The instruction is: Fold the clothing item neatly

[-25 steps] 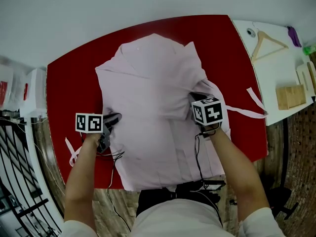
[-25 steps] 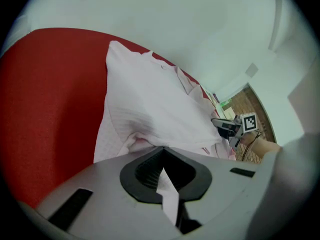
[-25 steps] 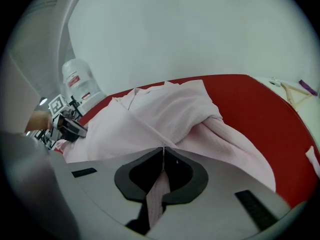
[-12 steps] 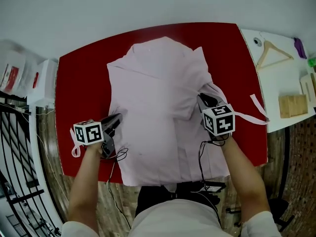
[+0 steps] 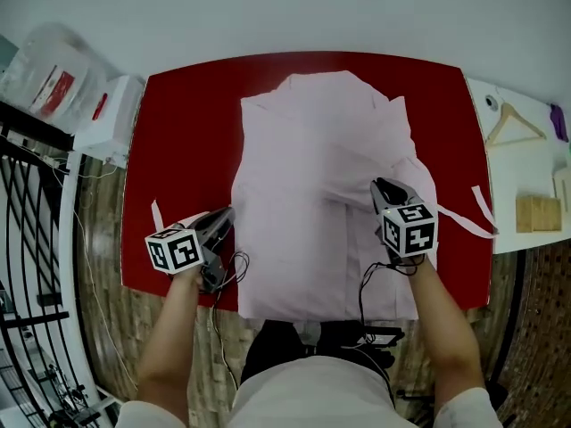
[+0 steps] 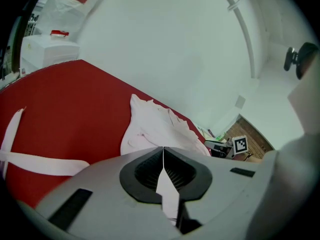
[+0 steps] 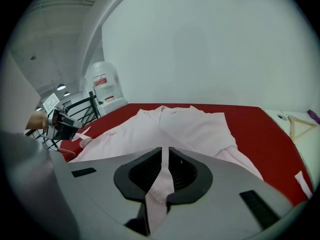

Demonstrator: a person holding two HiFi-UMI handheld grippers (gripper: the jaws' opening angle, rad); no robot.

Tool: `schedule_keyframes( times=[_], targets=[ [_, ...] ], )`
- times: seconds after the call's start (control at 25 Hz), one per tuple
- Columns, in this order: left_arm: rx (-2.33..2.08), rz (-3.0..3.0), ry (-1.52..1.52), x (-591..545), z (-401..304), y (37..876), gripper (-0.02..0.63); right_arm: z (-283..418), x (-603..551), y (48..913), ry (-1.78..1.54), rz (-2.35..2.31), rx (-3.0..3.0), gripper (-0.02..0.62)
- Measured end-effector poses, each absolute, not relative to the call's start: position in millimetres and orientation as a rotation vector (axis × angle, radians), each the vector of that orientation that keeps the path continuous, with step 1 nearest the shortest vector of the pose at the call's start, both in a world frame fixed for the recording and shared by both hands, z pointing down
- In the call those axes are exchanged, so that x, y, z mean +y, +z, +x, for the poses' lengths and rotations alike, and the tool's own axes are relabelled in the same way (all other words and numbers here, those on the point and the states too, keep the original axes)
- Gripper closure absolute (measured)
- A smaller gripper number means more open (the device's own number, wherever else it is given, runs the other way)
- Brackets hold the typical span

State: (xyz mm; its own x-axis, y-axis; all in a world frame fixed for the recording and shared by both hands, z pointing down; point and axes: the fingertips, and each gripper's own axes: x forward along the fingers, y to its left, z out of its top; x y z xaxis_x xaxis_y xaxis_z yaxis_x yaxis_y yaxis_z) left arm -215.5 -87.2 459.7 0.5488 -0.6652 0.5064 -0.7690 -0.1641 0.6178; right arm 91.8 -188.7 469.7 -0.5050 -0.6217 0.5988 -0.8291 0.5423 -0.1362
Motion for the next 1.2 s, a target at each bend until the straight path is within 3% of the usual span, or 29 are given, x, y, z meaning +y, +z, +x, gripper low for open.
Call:
schedule_keyframes(
  times=[1.2],
  targets=[
    [-1.371,1.774,0.127,40.3,-415.7,496.5,0.586,-224.1,-53.1,480.9,0.545,0.758,-2.394,0.566]
  ],
)
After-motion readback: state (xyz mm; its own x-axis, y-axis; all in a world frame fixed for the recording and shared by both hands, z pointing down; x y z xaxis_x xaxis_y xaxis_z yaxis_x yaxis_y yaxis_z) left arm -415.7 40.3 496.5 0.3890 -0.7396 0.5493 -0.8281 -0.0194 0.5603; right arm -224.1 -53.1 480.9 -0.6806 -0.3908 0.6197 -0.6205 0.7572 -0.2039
